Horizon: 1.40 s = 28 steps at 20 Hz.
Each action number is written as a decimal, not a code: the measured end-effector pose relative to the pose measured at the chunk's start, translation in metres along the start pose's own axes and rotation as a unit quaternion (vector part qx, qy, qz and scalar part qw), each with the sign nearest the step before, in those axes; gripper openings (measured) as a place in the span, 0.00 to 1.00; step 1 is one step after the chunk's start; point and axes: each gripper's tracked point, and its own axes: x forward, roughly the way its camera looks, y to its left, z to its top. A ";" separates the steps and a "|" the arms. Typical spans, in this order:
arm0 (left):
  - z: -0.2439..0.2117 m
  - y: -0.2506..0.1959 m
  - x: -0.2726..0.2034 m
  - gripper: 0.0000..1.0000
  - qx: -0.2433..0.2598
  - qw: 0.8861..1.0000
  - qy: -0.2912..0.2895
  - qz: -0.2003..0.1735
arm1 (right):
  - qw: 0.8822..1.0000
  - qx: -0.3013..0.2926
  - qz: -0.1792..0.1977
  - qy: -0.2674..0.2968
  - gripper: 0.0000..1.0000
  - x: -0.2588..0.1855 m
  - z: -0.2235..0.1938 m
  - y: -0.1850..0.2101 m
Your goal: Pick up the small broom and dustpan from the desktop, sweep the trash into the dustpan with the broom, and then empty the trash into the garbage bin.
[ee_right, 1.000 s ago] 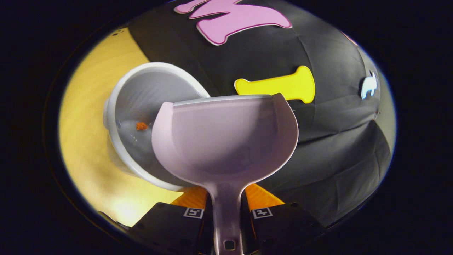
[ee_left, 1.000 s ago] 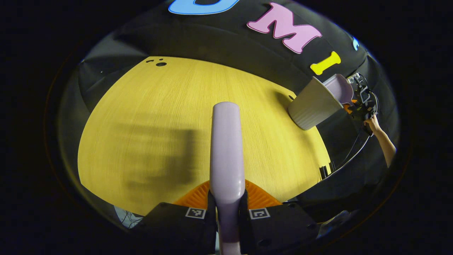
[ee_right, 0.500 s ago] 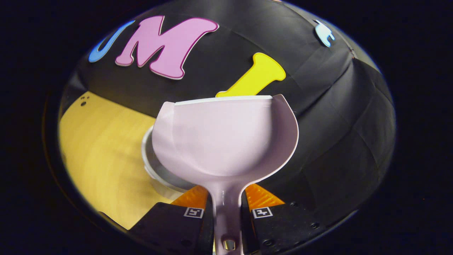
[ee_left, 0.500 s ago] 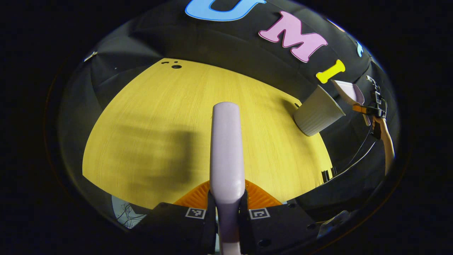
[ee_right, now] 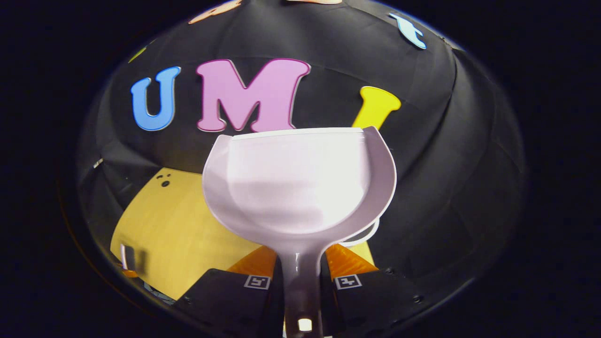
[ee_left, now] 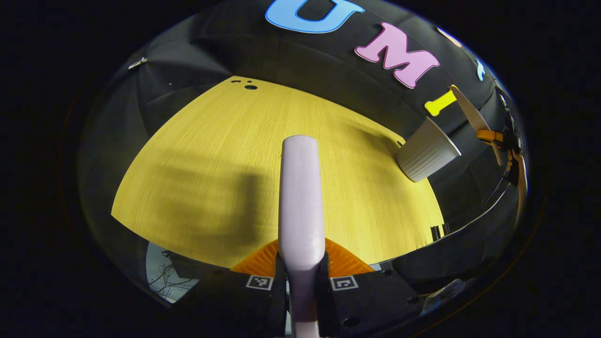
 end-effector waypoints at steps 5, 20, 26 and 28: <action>0.005 0.004 0.004 0.30 0.003 1.000 -0.009 0.008 | 0.995 0.001 0.096 0.040 0.35 -0.005 -0.042 0.102; 0.031 0.040 0.091 0.30 0.075 0.986 0.073 0.133 | 0.951 -0.035 0.179 0.250 0.35 0.074 -0.256 0.213; 0.031 0.037 0.095 0.29 0.126 0.968 0.113 0.185 | 0.938 -0.036 0.172 0.298 0.35 0.094 -0.292 0.217; 0.029 0.036 0.100 0.29 0.125 0.966 0.126 0.185 | 0.937 -0.033 0.170 0.304 0.36 0.096 -0.299 0.221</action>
